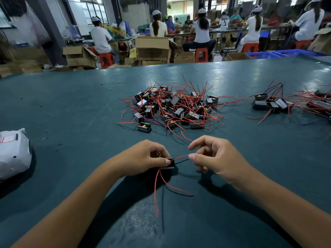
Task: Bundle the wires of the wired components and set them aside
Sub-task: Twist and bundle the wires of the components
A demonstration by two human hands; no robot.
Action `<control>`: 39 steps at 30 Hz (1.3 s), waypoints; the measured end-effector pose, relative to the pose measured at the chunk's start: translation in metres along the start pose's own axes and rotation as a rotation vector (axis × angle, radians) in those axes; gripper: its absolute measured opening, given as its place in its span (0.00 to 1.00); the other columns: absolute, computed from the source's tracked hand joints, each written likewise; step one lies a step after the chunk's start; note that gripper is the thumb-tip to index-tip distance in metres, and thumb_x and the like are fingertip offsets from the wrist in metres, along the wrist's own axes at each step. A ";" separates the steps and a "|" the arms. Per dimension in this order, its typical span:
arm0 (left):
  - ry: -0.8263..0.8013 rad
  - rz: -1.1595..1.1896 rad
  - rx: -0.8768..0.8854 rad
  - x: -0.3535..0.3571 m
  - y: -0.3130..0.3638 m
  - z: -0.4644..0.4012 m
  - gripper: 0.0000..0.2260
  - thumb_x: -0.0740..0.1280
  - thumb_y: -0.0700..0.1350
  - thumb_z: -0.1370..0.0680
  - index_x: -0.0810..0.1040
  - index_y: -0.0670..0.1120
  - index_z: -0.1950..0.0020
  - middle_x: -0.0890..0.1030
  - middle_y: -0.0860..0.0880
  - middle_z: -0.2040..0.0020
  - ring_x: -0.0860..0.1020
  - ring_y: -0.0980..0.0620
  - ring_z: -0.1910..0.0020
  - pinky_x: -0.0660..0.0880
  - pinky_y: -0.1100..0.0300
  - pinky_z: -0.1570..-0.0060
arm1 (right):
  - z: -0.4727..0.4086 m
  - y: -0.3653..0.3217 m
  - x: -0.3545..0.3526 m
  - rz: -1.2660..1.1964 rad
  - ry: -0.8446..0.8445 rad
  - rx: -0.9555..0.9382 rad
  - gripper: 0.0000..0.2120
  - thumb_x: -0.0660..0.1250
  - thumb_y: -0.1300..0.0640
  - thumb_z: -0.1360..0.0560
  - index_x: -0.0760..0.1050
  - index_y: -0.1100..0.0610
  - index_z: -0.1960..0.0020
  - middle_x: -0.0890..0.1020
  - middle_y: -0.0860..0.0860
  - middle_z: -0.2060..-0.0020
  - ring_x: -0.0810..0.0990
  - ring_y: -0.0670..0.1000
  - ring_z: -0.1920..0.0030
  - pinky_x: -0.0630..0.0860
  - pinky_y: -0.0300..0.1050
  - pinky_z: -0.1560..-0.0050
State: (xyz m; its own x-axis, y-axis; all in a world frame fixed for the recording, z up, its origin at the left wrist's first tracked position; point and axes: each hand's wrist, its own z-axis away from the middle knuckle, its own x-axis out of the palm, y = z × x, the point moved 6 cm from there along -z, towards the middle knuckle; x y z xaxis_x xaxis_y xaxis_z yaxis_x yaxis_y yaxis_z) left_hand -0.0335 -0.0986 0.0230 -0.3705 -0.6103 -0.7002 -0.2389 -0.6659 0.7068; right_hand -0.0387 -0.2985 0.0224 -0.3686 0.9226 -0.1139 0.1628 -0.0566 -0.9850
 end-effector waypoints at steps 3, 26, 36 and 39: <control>-0.022 0.020 0.003 0.001 -0.002 0.000 0.05 0.73 0.49 0.23 0.84 0.48 0.52 0.84 0.43 0.58 0.77 0.54 0.63 0.72 0.56 0.59 | 0.002 -0.002 0.002 0.052 -0.042 -0.016 0.05 0.74 0.61 0.26 0.79 0.57 0.52 0.81 0.53 0.70 0.79 0.51 0.71 0.74 0.40 0.70; 0.695 -0.329 -0.171 -0.123 -0.050 -0.035 0.04 0.68 0.39 0.23 0.83 0.46 0.53 0.83 0.47 0.57 0.78 0.49 0.57 0.72 0.58 0.57 | 0.003 0.004 0.000 0.132 0.006 0.093 0.06 0.64 0.62 0.20 0.79 0.57 0.51 0.83 0.56 0.68 0.82 0.54 0.70 0.76 0.42 0.70; 0.211 -0.797 -0.223 -0.135 -0.087 -0.091 0.22 0.69 0.40 0.22 0.74 0.53 0.29 0.74 0.47 0.37 0.74 0.44 0.37 0.75 0.46 0.42 | 0.003 0.003 -0.001 0.119 0.024 0.102 0.05 0.66 0.57 0.21 0.79 0.58 0.53 0.82 0.55 0.69 0.81 0.53 0.70 0.75 0.43 0.70; 0.250 -0.985 -0.135 -0.133 -0.077 -0.093 0.14 0.67 0.43 0.21 0.78 0.54 0.36 0.75 0.49 0.43 0.74 0.46 0.40 0.75 0.52 0.53 | 0.004 0.003 0.000 0.142 0.011 0.094 0.05 0.66 0.58 0.21 0.79 0.58 0.53 0.83 0.56 0.68 0.81 0.53 0.70 0.75 0.41 0.70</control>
State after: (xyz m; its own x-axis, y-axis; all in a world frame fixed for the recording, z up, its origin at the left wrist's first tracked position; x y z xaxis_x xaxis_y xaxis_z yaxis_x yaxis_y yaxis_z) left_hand 0.1175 -0.0061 0.0529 0.1367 0.1727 -0.9754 -0.2270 -0.9530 -0.2005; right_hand -0.0420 -0.3007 0.0186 -0.3377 0.9070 -0.2517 0.1261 -0.2214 -0.9670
